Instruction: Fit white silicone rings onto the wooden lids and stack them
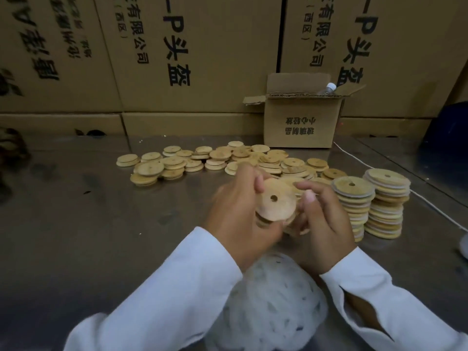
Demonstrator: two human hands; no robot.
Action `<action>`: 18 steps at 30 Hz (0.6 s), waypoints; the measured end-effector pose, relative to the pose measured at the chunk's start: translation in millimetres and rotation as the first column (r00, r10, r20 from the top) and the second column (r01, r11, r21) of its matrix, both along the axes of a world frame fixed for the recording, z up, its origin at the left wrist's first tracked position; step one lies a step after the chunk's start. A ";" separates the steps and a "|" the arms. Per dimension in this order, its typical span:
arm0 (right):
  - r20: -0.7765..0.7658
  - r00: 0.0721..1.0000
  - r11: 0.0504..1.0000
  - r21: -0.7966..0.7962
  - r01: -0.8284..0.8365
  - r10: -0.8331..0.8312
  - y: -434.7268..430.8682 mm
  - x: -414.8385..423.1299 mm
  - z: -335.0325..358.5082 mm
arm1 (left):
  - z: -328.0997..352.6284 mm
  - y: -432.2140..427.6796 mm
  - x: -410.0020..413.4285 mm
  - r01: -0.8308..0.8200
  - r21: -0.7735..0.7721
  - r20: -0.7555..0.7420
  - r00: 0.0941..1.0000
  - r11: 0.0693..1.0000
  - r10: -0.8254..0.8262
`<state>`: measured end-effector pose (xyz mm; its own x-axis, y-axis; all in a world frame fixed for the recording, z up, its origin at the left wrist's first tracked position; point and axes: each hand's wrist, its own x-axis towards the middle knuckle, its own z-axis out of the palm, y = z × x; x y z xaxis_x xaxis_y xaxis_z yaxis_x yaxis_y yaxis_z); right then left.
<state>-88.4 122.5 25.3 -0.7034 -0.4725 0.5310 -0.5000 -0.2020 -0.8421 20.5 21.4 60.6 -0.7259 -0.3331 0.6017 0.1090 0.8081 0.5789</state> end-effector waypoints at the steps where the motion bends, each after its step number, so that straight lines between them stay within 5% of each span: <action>1: 0.030 0.998 0.999 0.007 -0.047 0.047 -0.4 2.3 2.8 | -5.2 4.3 3.4 -0.003 -0.029 -0.015 1.000 1.000 0.003; 5: 0.092 0.992 0.986 0.137 -0.096 0.083 -5.5 9.8 3.9 | -24.3 2.9 4.8 0.002 -0.119 -0.069 0.998 0.993 -0.011; 8: 0.174 0.983 0.977 0.190 -0.096 0.063 -9.1 12.8 0.7 | -33.2 -2.3 2.9 0.027 0.172 -0.080 0.997 0.985 -0.013; 12: 0.233 0.967 0.968 0.204 -0.149 0.099 -10.7 21.4 0.2 | -39.1 -9.1 2.7 0.021 0.678 0.060 0.995 0.734 -0.085; 18: 0.283 0.956 0.953 0.260 -0.158 0.081 -10.2 17.7 2.2 | -48.9 -14.3 -2.5 0.084 0.896 -0.037 0.993 0.437 -0.116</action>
